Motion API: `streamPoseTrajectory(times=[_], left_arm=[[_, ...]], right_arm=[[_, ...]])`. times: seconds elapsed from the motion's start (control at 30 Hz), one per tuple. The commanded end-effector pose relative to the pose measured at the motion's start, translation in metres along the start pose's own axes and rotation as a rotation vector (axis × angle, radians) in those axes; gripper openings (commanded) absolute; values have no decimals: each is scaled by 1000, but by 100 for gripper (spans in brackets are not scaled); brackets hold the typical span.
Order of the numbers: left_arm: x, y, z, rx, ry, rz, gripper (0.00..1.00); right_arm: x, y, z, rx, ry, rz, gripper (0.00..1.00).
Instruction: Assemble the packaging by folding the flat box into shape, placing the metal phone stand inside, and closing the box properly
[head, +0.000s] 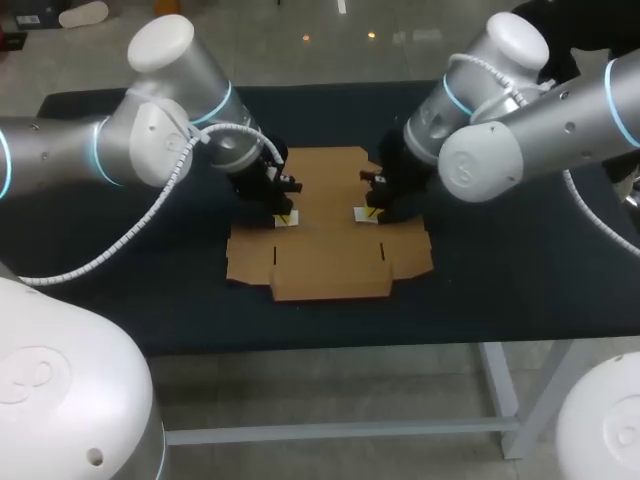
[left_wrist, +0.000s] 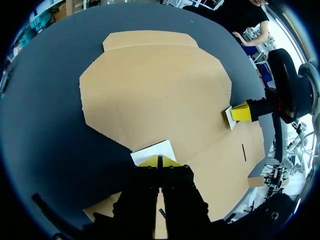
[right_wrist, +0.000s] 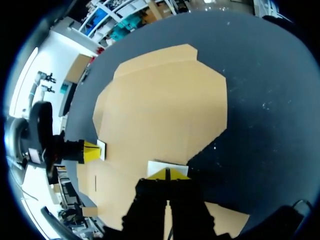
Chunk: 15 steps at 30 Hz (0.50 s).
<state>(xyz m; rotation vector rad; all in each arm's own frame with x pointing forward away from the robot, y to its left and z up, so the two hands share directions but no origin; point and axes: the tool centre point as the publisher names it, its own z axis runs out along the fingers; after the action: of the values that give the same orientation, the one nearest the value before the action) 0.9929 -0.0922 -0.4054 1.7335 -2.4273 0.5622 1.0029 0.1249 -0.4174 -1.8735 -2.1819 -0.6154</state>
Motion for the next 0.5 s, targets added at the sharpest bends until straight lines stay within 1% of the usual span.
streamPoseTrajectory(times=[0.03,0.17,0.2,0.3,0.5], left_arm=[[1,5,-12,13,-18,-4,0],[0,7,-26,16,-3,-10,0],[-1,7,-30,6,13,-10,0],[-4,8,-41,-9,20,-19,0],[-6,16,-65,-23,52,-10,0]], right_arm=[[1,-6,-14,-19,1,-1,0],[0,-6,-25,-27,10,3,0],[-1,-6,-28,-22,15,4,0],[-3,-6,-35,17,34,7,0],[-2,-10,-53,15,37,-5,0]])
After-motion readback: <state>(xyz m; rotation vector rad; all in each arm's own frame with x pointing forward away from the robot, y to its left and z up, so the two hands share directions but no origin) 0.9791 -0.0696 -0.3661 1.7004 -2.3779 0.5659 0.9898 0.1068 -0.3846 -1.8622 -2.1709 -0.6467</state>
